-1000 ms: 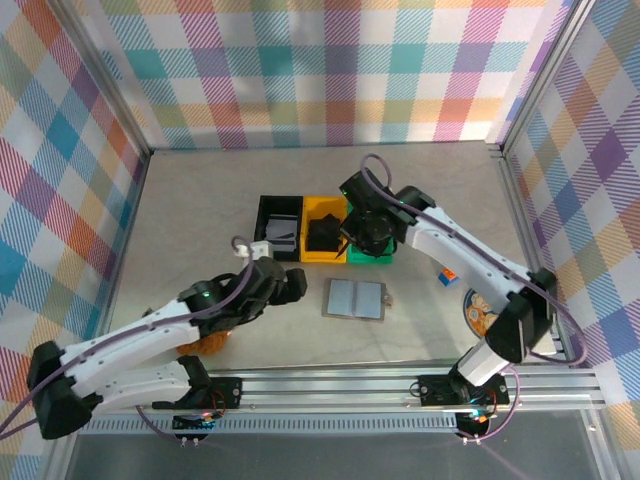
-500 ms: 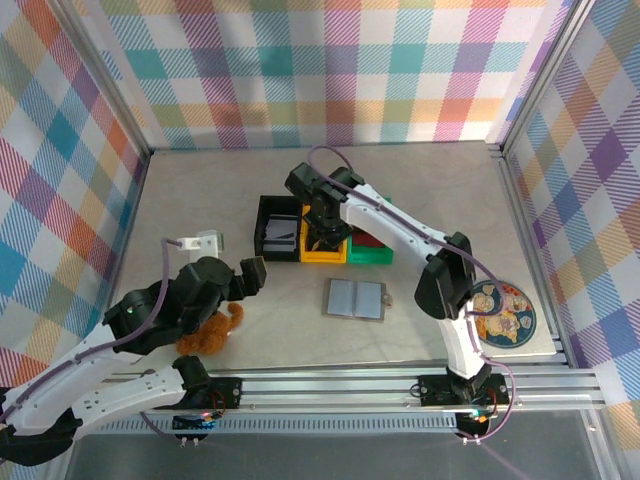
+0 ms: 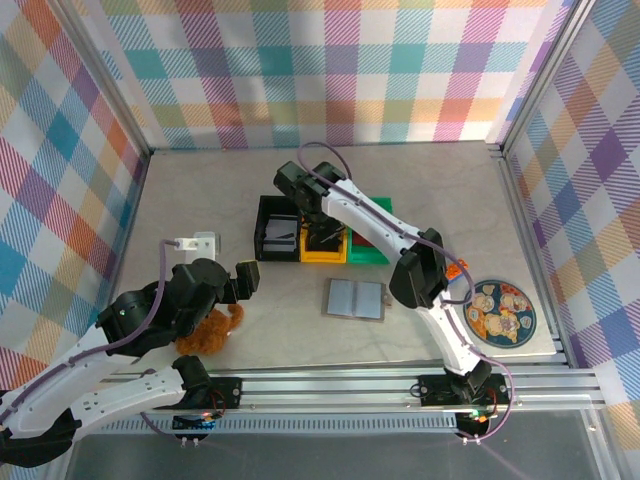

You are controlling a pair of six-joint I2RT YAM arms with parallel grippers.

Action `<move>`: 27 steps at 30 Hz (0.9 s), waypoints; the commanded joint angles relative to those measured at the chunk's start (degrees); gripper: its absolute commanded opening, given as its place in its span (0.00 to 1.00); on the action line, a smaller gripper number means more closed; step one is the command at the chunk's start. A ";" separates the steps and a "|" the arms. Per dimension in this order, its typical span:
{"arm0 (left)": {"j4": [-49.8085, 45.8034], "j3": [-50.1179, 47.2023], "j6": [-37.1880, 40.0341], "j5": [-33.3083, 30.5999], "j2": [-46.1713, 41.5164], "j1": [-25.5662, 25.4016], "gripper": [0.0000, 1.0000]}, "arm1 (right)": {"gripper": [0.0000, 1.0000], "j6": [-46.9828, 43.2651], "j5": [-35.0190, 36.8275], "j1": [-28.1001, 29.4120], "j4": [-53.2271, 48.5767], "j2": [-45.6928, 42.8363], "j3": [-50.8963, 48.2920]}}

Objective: Take the credit cards out of the card holder

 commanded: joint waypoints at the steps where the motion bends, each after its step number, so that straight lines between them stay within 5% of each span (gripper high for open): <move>1: -0.89 -0.59 1.53 -0.57 -0.85 0.65 1.00 | 0.00 3.19 1.03 -0.40 -4.37 2.84 1.71; 27: -1.96 -4.50 0.17 1.71 -2.10 0.62 1.00 | 0.00 8.35 -1.98 -2.55 2.27 10.89 1.81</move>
